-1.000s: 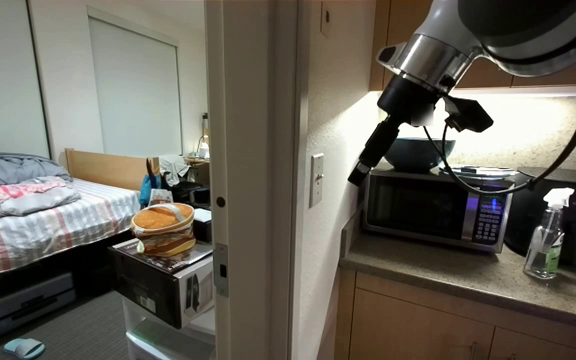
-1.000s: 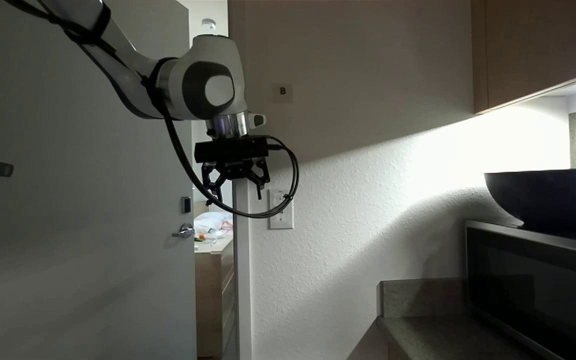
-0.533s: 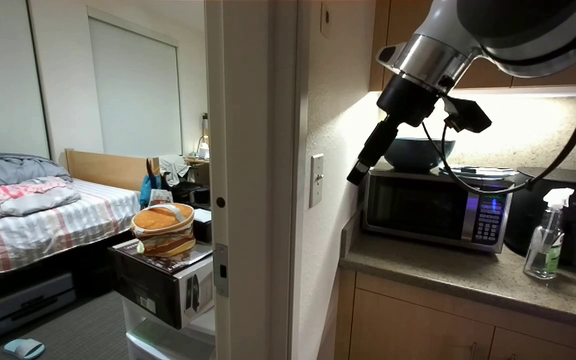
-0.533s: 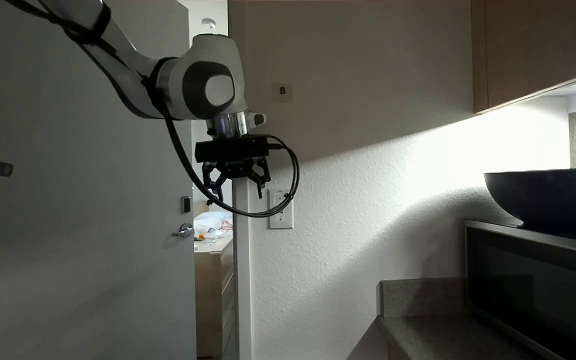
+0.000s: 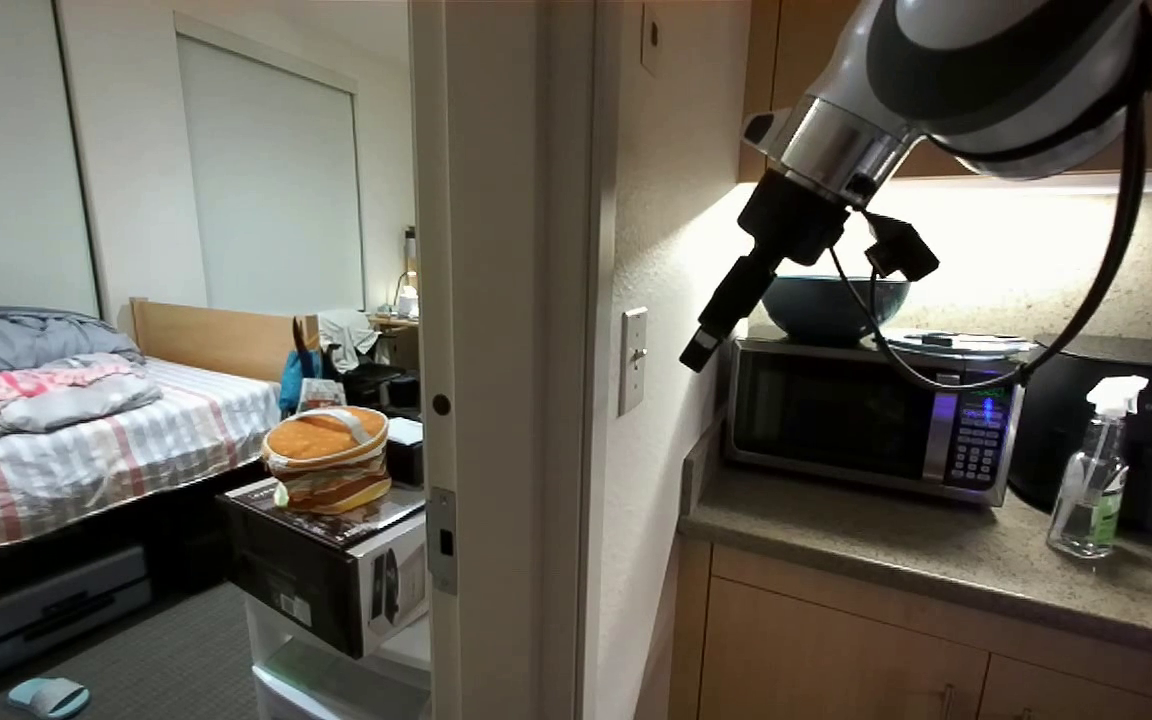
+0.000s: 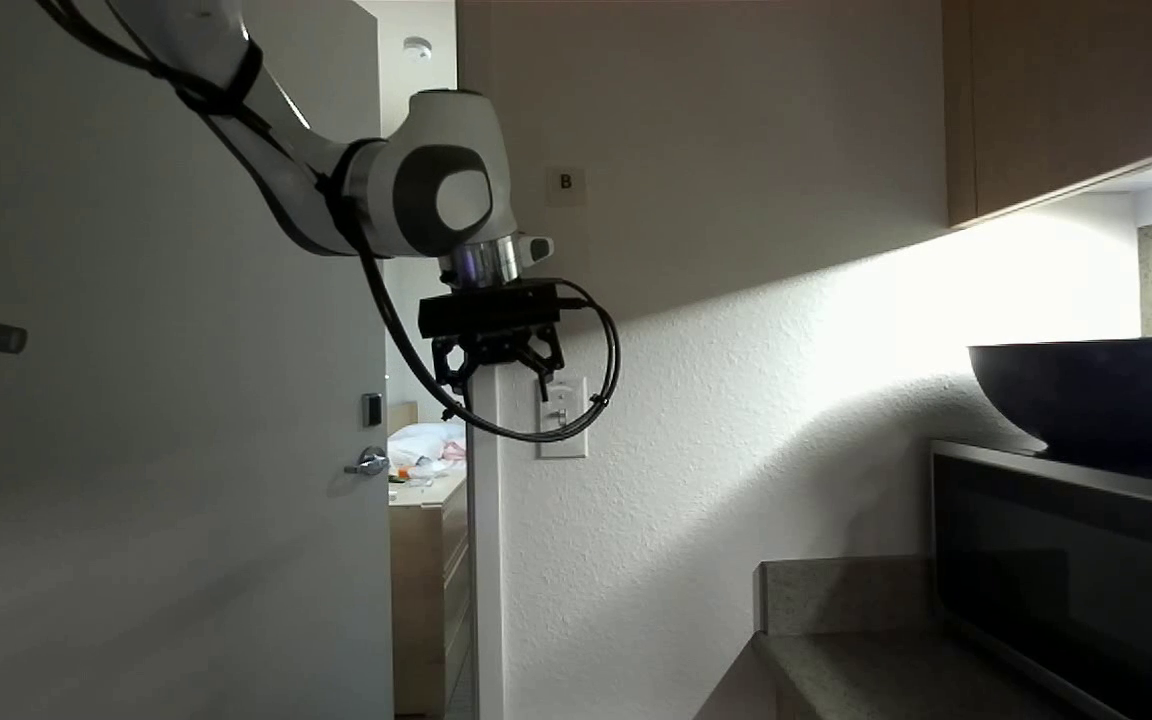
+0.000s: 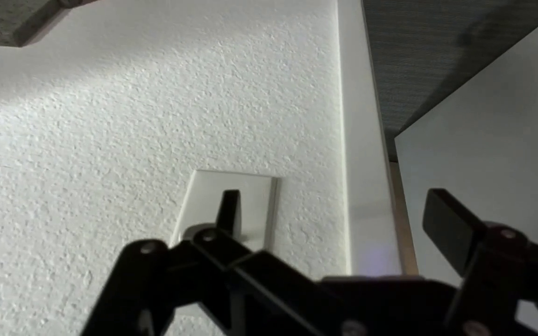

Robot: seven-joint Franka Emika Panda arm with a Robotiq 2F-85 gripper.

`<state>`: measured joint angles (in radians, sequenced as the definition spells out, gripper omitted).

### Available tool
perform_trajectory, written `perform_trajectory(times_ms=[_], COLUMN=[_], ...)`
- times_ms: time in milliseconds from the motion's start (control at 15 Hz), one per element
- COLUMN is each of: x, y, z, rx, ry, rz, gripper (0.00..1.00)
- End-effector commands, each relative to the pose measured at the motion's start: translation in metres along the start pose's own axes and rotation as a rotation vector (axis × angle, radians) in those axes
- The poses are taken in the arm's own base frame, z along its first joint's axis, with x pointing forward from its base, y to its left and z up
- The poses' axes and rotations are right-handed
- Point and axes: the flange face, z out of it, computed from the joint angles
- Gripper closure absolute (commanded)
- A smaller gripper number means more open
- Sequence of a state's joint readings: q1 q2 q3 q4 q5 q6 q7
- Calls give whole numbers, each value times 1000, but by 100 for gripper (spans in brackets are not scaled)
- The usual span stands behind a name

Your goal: Switch on the light

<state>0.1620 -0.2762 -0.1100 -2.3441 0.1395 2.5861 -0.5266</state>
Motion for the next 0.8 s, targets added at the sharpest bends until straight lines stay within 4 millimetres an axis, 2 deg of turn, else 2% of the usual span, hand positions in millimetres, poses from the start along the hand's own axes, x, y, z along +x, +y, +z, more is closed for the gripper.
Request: perform_trajectory(times_ms=[0, 200, 333, 600, 733], x=[18, 26, 21, 24, 25], y=[21, 32, 27, 31, 29], z=[9, 9, 9, 9, 10], rx=[-30, -11, -13, 1, -9], ry=[10, -18, -20, -49, -6], rz=[21, 48, 26, 30, 54], gripper=[0, 0, 0, 0, 0])
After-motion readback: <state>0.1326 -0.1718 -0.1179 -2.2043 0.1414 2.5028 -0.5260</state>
